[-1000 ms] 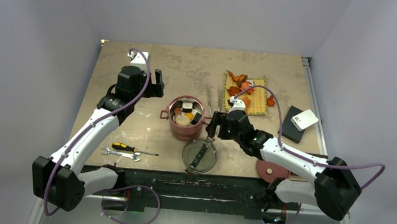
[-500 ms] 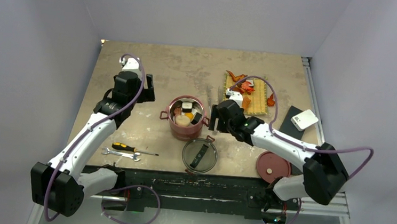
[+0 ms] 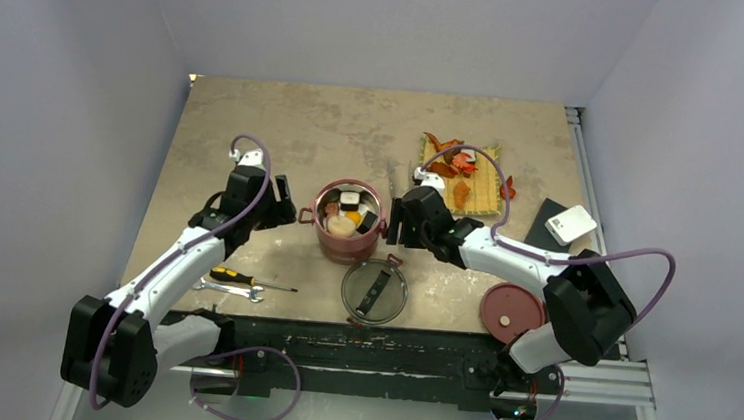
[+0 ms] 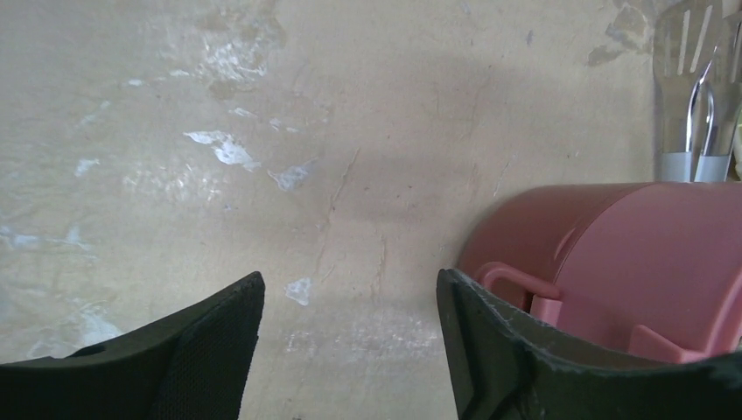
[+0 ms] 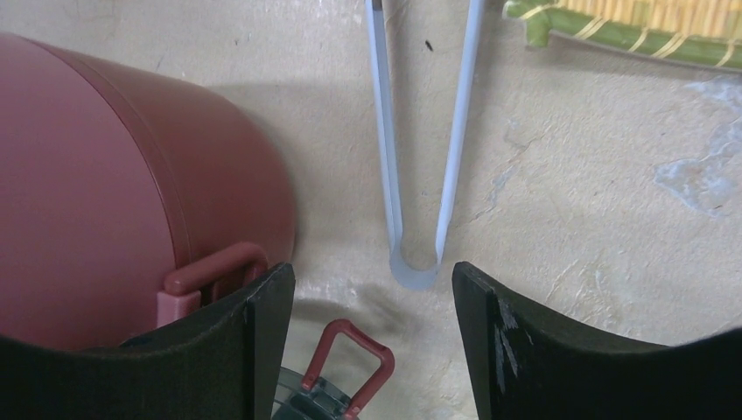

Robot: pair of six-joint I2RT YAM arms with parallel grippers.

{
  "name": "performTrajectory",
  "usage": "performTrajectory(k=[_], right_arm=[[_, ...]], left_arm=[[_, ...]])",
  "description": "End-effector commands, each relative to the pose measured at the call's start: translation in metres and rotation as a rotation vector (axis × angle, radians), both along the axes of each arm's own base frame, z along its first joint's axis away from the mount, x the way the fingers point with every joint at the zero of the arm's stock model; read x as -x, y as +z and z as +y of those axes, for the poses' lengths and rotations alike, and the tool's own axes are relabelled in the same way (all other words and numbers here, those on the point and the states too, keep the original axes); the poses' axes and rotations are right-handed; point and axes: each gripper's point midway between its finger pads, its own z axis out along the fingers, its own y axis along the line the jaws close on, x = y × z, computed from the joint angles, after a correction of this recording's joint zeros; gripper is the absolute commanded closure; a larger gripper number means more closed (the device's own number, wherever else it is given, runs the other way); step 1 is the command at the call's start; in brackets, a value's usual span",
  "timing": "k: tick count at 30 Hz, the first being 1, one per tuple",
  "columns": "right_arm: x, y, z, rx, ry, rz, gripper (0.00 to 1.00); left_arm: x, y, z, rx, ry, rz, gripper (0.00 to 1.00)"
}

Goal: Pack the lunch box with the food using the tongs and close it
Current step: Close the fastener on the packing box.

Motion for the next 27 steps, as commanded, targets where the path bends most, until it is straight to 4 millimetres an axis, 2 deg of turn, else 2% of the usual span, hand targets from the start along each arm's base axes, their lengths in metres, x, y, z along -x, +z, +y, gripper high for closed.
performTrajectory(k=[1,7,10,13,15,17,19,22,25,27], right_arm=[[-0.003,0.015,0.019,-0.102,0.052,-0.051,0.30],[-0.001,0.014,0.027,-0.140,0.074,-0.044,0.31],[-0.003,0.015,0.028,-0.142,0.074,-0.048,0.31],[-0.003,0.013,0.025,-0.130,0.064,-0.045,0.31],[-0.002,0.011,0.024,-0.128,0.056,-0.043,0.31],[-0.002,0.010,0.024,-0.130,0.058,-0.042,0.31],[-0.002,0.010,0.025,-0.135,0.061,-0.042,0.31],[-0.002,0.009,0.026,-0.138,0.062,-0.040,0.31],[-0.001,0.007,0.026,-0.136,0.061,-0.033,0.31],[0.000,0.006,0.026,-0.136,0.060,-0.031,0.31]], left_arm=[[-0.011,0.001,-0.014,0.089,-0.001,-0.029,0.33],[-0.010,-0.009,-0.016,0.087,-0.015,0.000,0.48],[-0.012,-0.002,-0.012,0.066,-0.005,-0.016,0.45],[-0.020,0.027,-0.002,0.024,0.027,-0.080,0.37],[-0.025,0.052,0.006,-0.015,0.046,-0.131,0.36],[-0.029,0.075,0.006,-0.036,0.026,-0.178,0.36],[-0.030,0.092,-0.001,-0.056,-0.004,-0.202,0.37],[-0.027,0.108,-0.023,-0.097,-0.051,-0.212,0.38],[-0.024,0.115,-0.051,-0.064,-0.112,-0.224,0.39],[-0.025,0.115,-0.062,-0.043,-0.140,-0.217,0.39]])
